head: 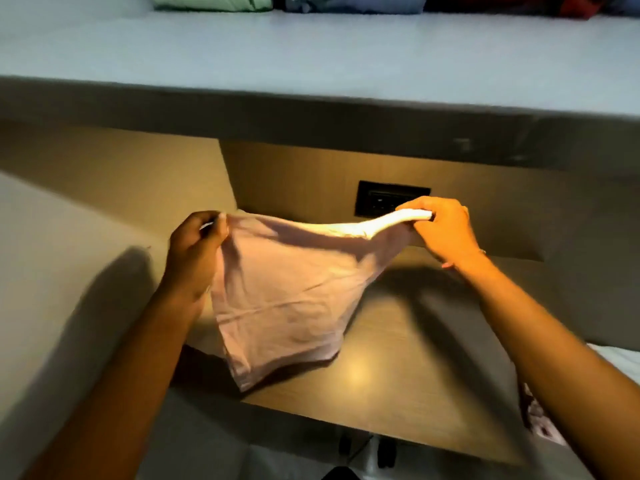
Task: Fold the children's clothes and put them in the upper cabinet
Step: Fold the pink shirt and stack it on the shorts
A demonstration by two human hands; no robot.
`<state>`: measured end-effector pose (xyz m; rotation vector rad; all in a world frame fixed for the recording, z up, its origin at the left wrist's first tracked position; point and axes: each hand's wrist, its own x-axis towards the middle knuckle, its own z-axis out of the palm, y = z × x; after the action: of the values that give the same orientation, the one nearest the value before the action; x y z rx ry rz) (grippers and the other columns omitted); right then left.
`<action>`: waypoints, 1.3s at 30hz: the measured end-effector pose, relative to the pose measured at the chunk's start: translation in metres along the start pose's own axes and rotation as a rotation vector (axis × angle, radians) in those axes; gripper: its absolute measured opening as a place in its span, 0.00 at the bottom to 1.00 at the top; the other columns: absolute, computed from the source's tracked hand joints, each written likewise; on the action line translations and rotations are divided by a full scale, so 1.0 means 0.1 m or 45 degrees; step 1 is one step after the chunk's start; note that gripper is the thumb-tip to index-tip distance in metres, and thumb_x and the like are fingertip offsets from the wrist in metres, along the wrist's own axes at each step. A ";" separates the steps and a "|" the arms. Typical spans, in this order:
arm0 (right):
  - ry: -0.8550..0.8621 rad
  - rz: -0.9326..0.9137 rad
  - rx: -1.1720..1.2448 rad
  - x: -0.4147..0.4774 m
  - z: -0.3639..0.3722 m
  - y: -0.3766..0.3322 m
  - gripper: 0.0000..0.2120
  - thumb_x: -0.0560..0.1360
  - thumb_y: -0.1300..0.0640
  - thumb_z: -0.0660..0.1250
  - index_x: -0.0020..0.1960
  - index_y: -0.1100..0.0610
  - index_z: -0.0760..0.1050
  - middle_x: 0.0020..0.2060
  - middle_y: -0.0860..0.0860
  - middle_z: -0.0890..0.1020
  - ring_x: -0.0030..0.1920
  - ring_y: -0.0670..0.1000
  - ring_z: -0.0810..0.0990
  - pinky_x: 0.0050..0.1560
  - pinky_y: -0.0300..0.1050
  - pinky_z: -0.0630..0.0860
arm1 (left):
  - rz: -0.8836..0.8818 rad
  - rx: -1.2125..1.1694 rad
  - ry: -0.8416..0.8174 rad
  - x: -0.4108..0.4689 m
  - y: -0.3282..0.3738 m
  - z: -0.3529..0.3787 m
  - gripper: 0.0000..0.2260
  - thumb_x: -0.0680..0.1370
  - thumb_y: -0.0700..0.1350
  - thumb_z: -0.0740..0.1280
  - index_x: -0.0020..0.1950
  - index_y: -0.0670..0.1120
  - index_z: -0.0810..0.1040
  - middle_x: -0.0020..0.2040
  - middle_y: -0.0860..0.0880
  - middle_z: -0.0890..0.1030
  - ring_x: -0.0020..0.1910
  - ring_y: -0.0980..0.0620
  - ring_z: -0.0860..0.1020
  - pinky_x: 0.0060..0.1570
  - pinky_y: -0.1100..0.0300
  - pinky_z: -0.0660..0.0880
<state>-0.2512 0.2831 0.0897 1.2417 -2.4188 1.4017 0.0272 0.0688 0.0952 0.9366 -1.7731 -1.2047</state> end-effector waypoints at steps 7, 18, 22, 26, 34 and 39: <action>0.559 0.183 -0.011 0.11 -0.90 0.07 0.11 0.73 0.70 0.63 0.53 0.70 0.79 0.43 0.46 0.85 0.47 0.39 0.79 0.52 0.28 0.72 | 0.127 -0.220 -0.090 0.34 0.65 1.00 0.04 0.81 0.44 0.63 0.54 0.46 0.76 0.44 0.56 0.77 0.41 0.64 0.75 0.44 0.68 0.73; -0.045 0.422 -0.279 -2.14 -0.85 0.92 0.21 0.75 0.66 0.65 0.62 0.47 0.77 0.54 0.49 0.83 0.51 0.48 0.81 0.53 0.41 0.78 | 0.299 0.207 -0.833 -0.85 -0.57 0.89 0.04 0.77 0.48 0.64 0.49 0.52 0.78 0.47 0.53 0.80 0.47 0.55 0.79 0.48 0.58 0.78; -0.244 0.463 -0.374 -2.76 -0.69 1.03 0.11 0.77 0.57 0.67 0.55 0.43 0.78 0.49 0.46 0.84 0.46 0.48 0.82 0.46 0.37 0.78 | 0.083 0.248 -0.987 -1.16 -1.11 0.71 0.07 0.76 0.48 0.65 0.49 0.49 0.81 0.49 0.48 0.82 0.51 0.50 0.80 0.53 0.45 0.79; -0.402 0.297 -0.413 -2.94 -0.61 0.99 0.15 0.75 0.59 0.70 0.59 0.46 0.77 0.57 0.47 0.81 0.58 0.49 0.80 0.56 0.40 0.76 | -0.089 0.189 -1.017 -1.33 -1.29 0.55 0.07 0.75 0.51 0.66 0.50 0.53 0.82 0.49 0.52 0.83 0.49 0.48 0.82 0.44 0.48 0.83; -0.517 0.096 -0.530 -3.03 -0.56 0.99 0.18 0.79 0.42 0.59 0.63 0.47 0.77 0.67 0.46 0.75 0.71 0.48 0.68 0.68 0.44 0.66 | 0.052 0.317 -0.935 -1.25 -1.26 0.51 0.10 0.74 0.53 0.64 0.50 0.51 0.80 0.51 0.50 0.81 0.51 0.51 0.79 0.49 0.53 0.80; -0.394 0.020 -0.580 -3.14 -0.54 0.93 0.11 0.76 0.46 0.64 0.48 0.50 0.82 0.59 0.48 0.81 0.64 0.51 0.76 0.63 0.47 0.74 | 0.161 0.497 -0.958 -1.28 -1.29 0.41 0.11 0.75 0.56 0.65 0.49 0.51 0.81 0.53 0.50 0.78 0.51 0.53 0.77 0.42 0.68 0.75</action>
<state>-0.1210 0.5369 -0.0798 1.3918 -2.7298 0.6299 0.0636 0.1611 -0.0624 0.5857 -2.6927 -1.2399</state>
